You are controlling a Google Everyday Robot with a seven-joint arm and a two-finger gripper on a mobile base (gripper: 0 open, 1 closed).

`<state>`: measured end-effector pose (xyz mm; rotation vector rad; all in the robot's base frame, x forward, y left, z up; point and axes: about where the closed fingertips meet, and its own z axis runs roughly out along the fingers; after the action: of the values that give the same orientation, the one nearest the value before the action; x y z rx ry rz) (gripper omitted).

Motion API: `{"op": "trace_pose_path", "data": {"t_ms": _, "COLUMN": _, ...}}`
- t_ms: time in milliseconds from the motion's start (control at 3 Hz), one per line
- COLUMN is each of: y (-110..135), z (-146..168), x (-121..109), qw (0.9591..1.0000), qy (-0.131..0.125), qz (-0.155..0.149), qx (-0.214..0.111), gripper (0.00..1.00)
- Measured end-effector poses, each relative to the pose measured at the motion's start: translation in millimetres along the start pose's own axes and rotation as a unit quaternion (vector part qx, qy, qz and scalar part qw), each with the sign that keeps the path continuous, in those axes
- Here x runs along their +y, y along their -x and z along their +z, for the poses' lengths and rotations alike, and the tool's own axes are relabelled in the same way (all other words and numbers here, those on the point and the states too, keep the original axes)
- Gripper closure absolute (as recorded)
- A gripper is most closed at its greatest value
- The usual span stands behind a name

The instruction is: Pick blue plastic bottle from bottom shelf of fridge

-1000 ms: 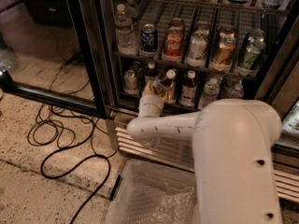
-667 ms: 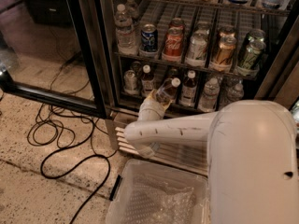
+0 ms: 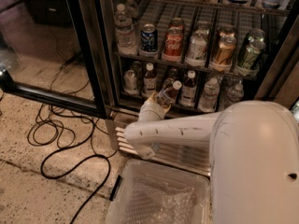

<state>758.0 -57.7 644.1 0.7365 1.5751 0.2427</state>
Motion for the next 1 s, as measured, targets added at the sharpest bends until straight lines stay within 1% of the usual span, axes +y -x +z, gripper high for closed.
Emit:
{"op": "trace_pose_path", "data": {"t_ms": 333, "y": -4, "z": -22, "x": -19, "qw": 0.9982, "qy": -0.038, "qz": 0.035, "qx": 0.03, "gripper": 1.0}}
{"op": "trace_pose_path", "data": {"t_ms": 667, "y": -19, "z": -54, "x": -50, "qw": 0.9911, "qy": -0.106, "qz": 0.054, "qx": 0.06, "gripper": 1.0}}
{"op": "trace_pose_path", "data": {"t_ms": 1000, "y": -31, "z": -86, "x": -80, "qw": 0.978, "qy": -0.176, "qz": 0.07, "qx": 0.087, "gripper": 1.0}}
